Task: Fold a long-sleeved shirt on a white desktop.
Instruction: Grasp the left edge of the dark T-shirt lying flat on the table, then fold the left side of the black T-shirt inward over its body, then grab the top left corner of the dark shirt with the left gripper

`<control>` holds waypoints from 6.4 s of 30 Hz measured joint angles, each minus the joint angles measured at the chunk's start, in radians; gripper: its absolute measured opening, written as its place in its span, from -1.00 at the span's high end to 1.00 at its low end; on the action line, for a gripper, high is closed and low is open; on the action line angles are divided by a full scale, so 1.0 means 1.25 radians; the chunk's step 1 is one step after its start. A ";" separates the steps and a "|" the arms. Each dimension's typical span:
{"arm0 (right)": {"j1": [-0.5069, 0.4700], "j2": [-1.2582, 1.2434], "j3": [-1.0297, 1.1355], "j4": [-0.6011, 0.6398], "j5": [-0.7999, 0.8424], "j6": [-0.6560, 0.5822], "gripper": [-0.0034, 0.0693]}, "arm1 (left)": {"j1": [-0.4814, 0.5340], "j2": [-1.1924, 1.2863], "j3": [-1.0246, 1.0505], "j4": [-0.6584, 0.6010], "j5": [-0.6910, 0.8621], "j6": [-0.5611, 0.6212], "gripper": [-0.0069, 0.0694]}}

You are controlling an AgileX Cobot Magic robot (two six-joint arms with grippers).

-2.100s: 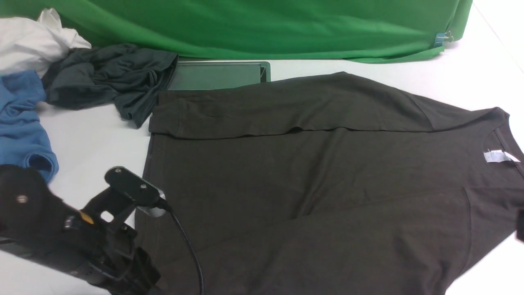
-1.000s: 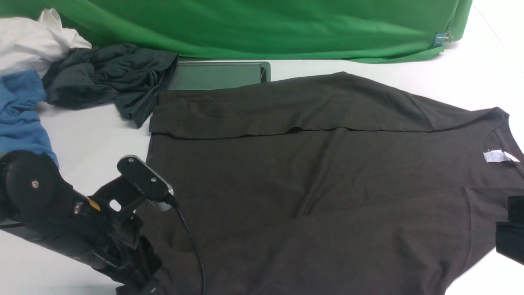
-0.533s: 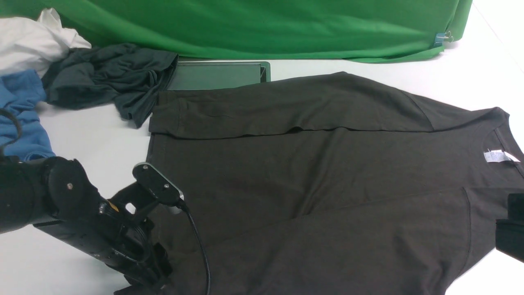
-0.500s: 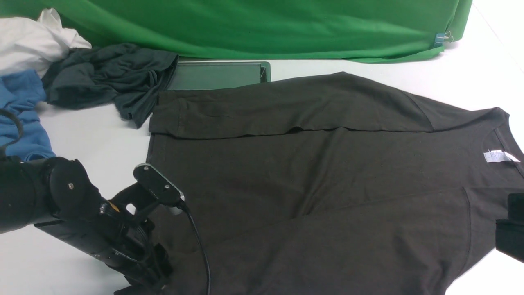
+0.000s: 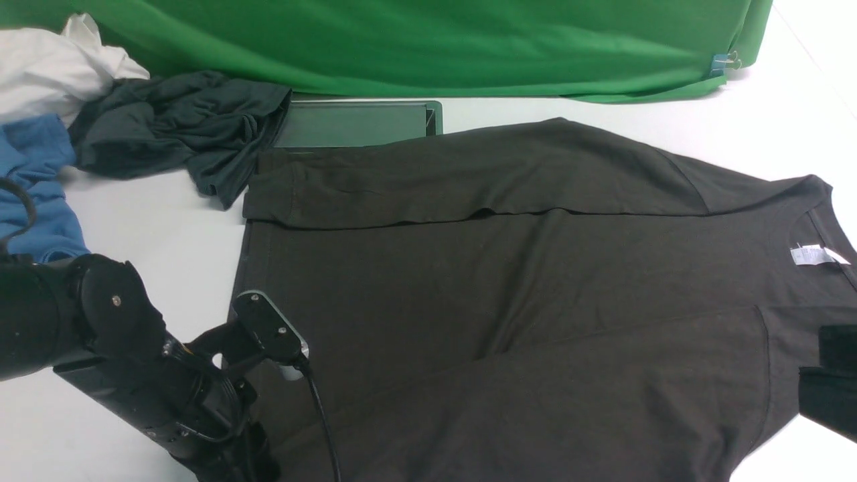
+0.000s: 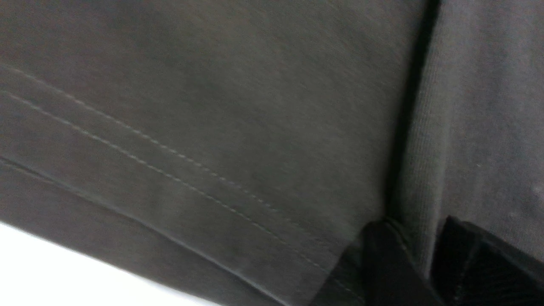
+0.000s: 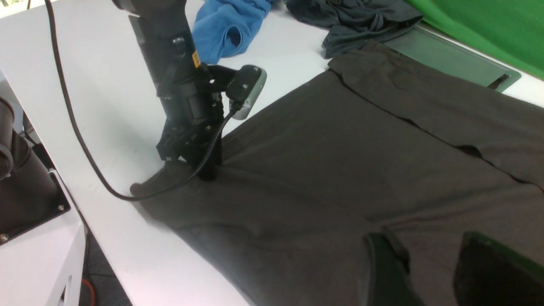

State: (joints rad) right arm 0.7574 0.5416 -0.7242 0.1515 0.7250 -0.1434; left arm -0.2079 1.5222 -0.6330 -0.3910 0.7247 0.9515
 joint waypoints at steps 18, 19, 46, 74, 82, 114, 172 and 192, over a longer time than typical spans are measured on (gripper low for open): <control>0.000 0.000 0.000 0.000 -0.008 -0.015 0.25 | 0.000 0.001 -0.094 -0.007 0.129 -0.074 0.76; 0.000 0.000 0.000 0.000 -0.008 -0.015 0.25 | 0.000 0.001 -0.114 0.002 0.138 -0.092 0.76; 0.000 0.025 0.000 -0.178 -0.013 0.191 0.25 | 0.000 0.029 -0.393 0.195 0.222 -0.189 0.76; -0.243 0.577 -0.060 -0.241 0.045 0.008 0.06 | 0.000 0.137 -0.437 0.294 0.162 -0.226 0.75; -0.347 0.815 -0.167 -0.121 -0.076 -0.313 -0.26 | 0.000 0.137 -0.437 0.294 0.167 -0.223 0.75; -0.352 0.973 -0.197 -0.121 -0.179 -0.394 -0.50 | 0.000 0.137 -0.437 0.299 0.176 -0.221 0.75; -0.361 0.873 -0.196 -0.210 -0.100 -0.134 -0.36 | 0.000 0.165 -0.437 0.370 -0.035 -0.243 0.17; -0.254 0.584 -0.141 -0.070 0.056 -0.101 -0.12 | 0.032 0.293 -0.505 0.450 -0.132 0.008 0.55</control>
State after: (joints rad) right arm 0.4399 1.2714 -0.9001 0.0635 0.7945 -0.2702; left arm -0.1674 1.8885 -1.2646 0.1721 0.5591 0.9617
